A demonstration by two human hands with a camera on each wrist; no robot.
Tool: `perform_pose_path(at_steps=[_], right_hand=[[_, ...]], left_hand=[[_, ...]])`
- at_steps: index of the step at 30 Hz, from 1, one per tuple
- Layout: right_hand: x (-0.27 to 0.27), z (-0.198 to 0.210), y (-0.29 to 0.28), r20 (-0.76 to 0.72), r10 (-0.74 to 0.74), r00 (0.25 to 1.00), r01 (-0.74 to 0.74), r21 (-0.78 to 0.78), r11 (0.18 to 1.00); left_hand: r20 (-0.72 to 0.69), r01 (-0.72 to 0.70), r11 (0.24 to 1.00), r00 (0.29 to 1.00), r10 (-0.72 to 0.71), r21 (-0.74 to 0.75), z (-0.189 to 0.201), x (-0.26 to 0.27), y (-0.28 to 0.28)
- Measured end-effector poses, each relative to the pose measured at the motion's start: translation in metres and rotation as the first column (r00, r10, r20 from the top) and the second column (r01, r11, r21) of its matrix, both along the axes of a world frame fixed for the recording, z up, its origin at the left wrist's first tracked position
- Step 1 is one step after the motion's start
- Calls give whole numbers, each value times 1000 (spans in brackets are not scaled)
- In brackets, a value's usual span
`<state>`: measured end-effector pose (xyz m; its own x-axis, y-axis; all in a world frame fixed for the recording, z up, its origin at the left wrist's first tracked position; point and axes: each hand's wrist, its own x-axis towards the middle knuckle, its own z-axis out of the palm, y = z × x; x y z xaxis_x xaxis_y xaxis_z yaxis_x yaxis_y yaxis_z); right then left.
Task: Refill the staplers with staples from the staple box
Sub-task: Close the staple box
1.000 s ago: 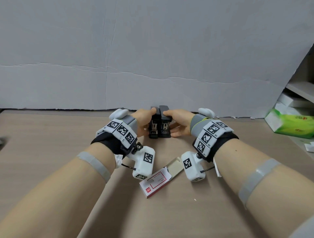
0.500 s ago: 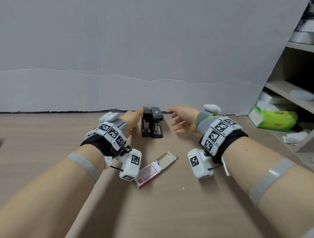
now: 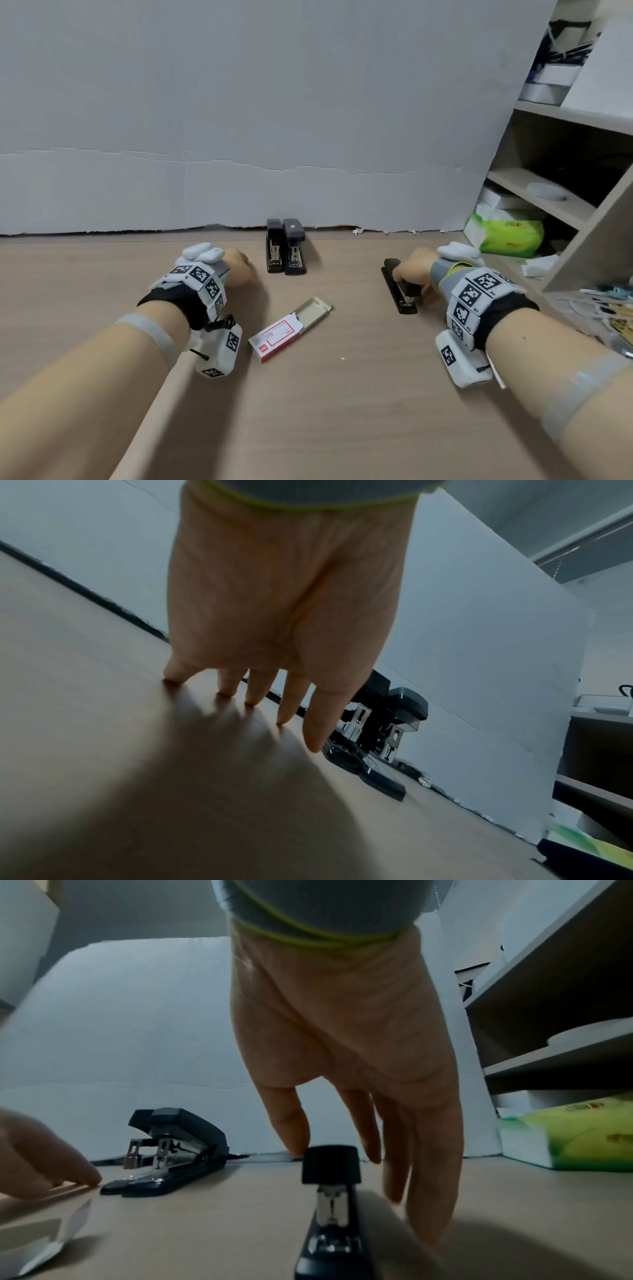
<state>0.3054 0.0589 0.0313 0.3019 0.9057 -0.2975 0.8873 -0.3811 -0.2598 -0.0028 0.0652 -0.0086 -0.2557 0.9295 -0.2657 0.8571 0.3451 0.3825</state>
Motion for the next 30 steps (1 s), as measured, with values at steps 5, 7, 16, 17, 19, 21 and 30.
perform_pose_path(at_steps=[5, 7, 16, 17, 19, 21, 30], right_hand=[[-7, -7, 7, -162, -77, 984, 81, 16, 997], [-17, -7, 12, -178, -68, 982, 76, 42, 996], [-81, -13, 45, -328, 70, 942, -43, 90, 995], [-88, -12, 47, -338, 75, 938, -48, 87, 995], [-100, -10, 52, -375, 78, 924, -51, 79, 996], [-110, -9, 56, -439, 55, 897, -31, 61, 998], [-125, -21, 77, -540, 35, 841, -4, 58, 998]], left_hand=[[19, 108, 994, 994, -108, -5, 6, 3, -10], [55, 150, 989, 987, -150, 9, 14, 13, -18], [54, 467, 851, 882, -468, -239, 18, 51, -55], [45, 480, 847, 874, -483, -229, 15, 53, -58], [9, 505, 842, 859, -512, -190, 10, 54, -60], [-54, 527, 835, 840, -540, -157, 8, 54, -59], [-70, 562, 824, 821, -566, -69, 9, 39, -53]])
